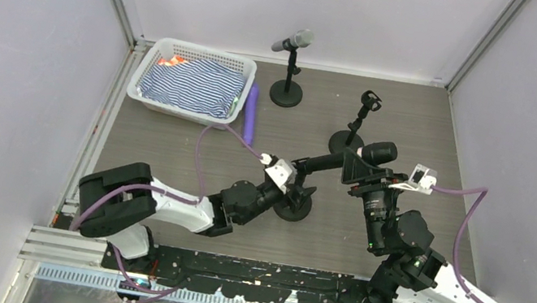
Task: Attach the microphones to the stand
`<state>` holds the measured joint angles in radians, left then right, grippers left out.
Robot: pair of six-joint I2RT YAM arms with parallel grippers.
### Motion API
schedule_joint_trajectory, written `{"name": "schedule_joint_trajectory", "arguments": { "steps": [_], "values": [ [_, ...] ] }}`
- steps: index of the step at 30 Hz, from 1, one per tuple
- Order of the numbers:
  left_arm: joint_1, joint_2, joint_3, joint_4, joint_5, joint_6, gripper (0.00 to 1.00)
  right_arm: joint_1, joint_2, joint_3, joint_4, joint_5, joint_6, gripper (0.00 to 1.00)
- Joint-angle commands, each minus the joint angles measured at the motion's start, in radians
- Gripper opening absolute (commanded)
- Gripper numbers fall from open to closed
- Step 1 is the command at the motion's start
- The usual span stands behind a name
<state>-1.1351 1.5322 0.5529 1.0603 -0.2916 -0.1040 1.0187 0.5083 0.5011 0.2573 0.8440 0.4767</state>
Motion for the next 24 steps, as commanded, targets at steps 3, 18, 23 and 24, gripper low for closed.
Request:
{"name": "schedule_joint_trajectory", "arguments": {
  "steps": [3,18,23,24],
  "values": [
    [-0.058,0.068,0.074,0.147,-0.289,0.001,0.62,-0.006,0.006,0.006,-0.042,0.049,-0.075,0.01],
    [-0.087,0.103,0.125,0.214,-0.357,0.1,0.12,-0.006,0.001,0.005,-0.056,0.023,-0.119,0.01],
    [-0.065,0.054,0.09,0.164,-0.214,0.113,0.0,-0.006,-0.007,-0.017,0.015,-0.048,-0.257,0.01],
    [-0.05,0.041,0.083,0.144,-0.165,0.068,0.0,-0.005,-0.004,-0.025,0.033,-0.063,-0.281,0.01]
  ]
}}
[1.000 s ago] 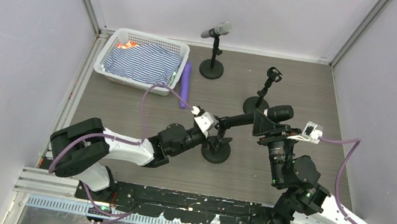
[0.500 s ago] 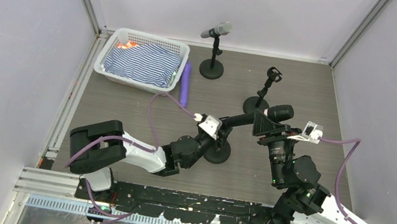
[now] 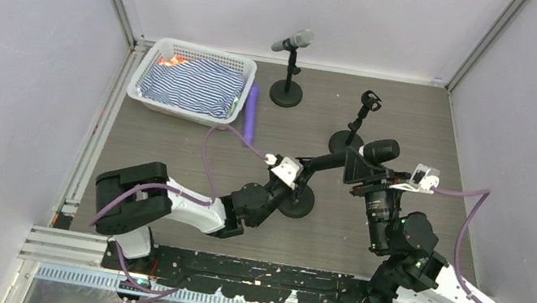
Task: Attach the microphones to the stand
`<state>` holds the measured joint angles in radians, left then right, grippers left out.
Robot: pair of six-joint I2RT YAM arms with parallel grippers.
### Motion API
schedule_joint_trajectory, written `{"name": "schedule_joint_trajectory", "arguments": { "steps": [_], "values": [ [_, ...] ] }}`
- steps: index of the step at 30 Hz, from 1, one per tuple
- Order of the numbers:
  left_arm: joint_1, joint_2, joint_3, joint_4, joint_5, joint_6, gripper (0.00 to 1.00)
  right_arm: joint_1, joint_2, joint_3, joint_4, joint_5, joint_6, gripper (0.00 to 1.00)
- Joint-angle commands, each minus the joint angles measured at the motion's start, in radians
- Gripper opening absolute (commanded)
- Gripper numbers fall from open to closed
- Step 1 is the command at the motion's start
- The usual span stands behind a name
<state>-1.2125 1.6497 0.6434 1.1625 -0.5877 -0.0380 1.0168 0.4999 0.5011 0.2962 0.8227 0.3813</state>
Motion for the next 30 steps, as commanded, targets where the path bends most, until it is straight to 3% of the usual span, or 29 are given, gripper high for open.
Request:
{"name": "schedule_joint_trajectory", "arguments": {
  "steps": [1,8,30],
  "values": [
    [0.043,-0.087,-0.015,0.029,0.181,-0.023,0.0,-0.003,0.008,-0.035,0.02,-0.061,-0.208,0.01],
    [0.105,-0.106,-0.04,0.044,0.356,-0.124,0.0,-0.003,0.066,-0.115,0.172,-0.139,-0.246,0.01],
    [0.165,-0.139,-0.018,-0.001,0.406,-0.205,0.0,0.001,0.371,-0.061,0.073,-0.188,-0.281,0.01]
  ]
}}
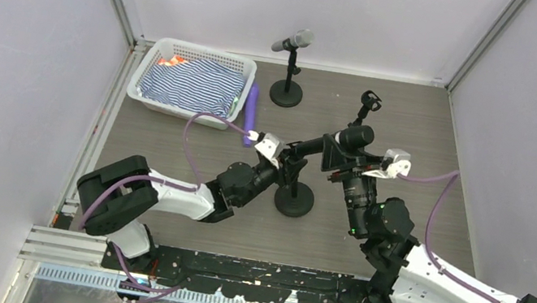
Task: Attach the microphones to the stand
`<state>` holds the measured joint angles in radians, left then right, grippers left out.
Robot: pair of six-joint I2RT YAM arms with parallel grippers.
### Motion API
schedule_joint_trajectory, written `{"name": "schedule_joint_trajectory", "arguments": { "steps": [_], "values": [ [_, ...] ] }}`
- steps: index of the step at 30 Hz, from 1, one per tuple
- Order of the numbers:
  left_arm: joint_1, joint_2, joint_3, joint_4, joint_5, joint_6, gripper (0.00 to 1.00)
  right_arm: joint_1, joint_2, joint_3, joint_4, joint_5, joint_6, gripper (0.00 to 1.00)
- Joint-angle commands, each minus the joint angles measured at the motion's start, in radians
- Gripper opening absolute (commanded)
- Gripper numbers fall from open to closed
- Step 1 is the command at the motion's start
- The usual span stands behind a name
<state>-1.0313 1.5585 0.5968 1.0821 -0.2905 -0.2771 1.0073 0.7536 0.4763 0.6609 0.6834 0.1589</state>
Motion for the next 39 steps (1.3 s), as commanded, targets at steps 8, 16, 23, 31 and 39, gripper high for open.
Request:
{"name": "schedule_joint_trajectory", "arguments": {
  "steps": [8,16,23,31,39],
  "values": [
    [0.017,-0.059,0.029,0.097,0.152,-0.006,0.0,0.03,0.261,-0.034,-0.265,-0.024,-0.085,0.01],
    [0.048,-0.07,0.033,0.121,0.186,-0.04,0.0,0.032,0.37,-0.024,-0.297,-0.045,-0.046,0.01],
    [0.056,-0.083,0.039,0.131,0.199,-0.055,0.0,0.031,0.461,-0.021,-0.293,-0.061,-0.009,0.01],
    [0.063,-0.103,0.049,0.122,0.22,-0.052,0.0,0.033,0.545,-0.002,-0.289,-0.089,0.003,0.01],
    [0.063,-0.113,0.051,0.101,0.258,-0.026,0.0,0.033,0.58,0.043,-0.342,-0.087,0.001,0.01]
  ]
}}
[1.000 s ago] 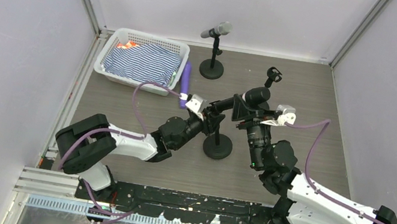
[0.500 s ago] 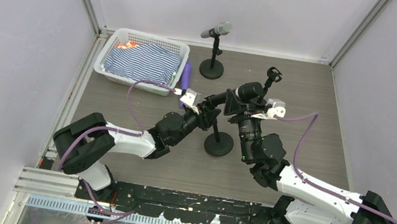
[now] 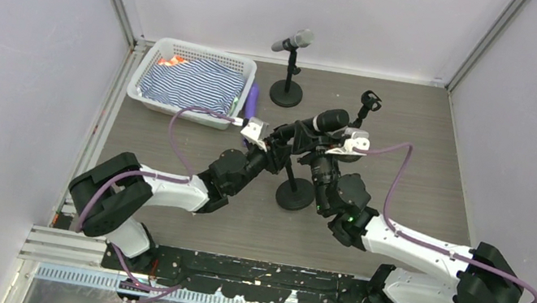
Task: Attach the microphones to the stand
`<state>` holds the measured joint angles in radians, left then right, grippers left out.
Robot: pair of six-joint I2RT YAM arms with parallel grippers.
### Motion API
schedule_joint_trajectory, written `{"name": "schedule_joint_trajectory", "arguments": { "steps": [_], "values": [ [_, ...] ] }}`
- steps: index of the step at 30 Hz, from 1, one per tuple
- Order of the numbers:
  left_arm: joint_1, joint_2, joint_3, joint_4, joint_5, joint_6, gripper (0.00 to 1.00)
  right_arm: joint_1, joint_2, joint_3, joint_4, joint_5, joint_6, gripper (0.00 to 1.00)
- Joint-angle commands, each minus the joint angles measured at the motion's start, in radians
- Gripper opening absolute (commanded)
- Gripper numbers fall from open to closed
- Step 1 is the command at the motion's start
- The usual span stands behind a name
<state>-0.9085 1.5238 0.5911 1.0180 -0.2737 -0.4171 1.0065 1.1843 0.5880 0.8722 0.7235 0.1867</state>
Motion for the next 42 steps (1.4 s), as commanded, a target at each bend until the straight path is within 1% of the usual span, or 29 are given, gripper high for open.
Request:
{"name": "schedule_joint_trajectory", "arguments": {
  "steps": [1,6,13,18,22,26,30,36,38,40,42],
  "values": [
    [-0.059,-0.08,0.057,0.162,0.241,0.117,0.0,0.033,0.146,-0.06,-0.57,-0.125,-0.03,0.01],
    [-0.059,-0.083,0.056,0.163,0.24,0.115,0.0,0.033,0.159,-0.042,-0.592,-0.112,-0.068,0.01],
    [-0.059,-0.076,0.056,0.183,0.213,0.081,0.0,0.067,0.196,-0.06,-0.512,-0.104,-0.119,0.01],
    [-0.056,-0.071,0.056,0.214,0.193,0.027,0.0,0.069,0.221,-0.079,-0.452,-0.143,-0.065,0.01],
    [-0.056,-0.075,0.058,0.223,0.197,0.025,0.0,0.071,0.255,-0.075,-0.452,-0.151,-0.038,0.01],
    [-0.056,-0.085,0.059,0.206,0.205,0.048,0.0,0.072,0.278,-0.053,-0.493,-0.16,-0.015,0.01],
    [-0.056,-0.094,0.049,0.204,0.2,0.05,0.0,0.071,0.247,-0.066,-0.481,-0.158,-0.009,0.01],
    [-0.056,-0.094,0.032,0.205,0.144,0.032,0.0,0.071,0.126,-0.072,-0.473,-0.143,-0.019,0.01],
    [-0.056,-0.092,0.025,0.205,0.119,0.018,0.0,0.07,0.073,-0.068,-0.473,-0.137,-0.022,0.04],
    [-0.056,-0.09,0.017,0.202,0.095,0.009,0.0,0.07,0.031,-0.061,-0.472,-0.132,-0.022,0.13],
    [-0.056,-0.087,0.011,0.202,0.074,0.002,0.0,0.07,-0.008,-0.055,-0.467,-0.128,-0.02,0.18]
  ]
}}
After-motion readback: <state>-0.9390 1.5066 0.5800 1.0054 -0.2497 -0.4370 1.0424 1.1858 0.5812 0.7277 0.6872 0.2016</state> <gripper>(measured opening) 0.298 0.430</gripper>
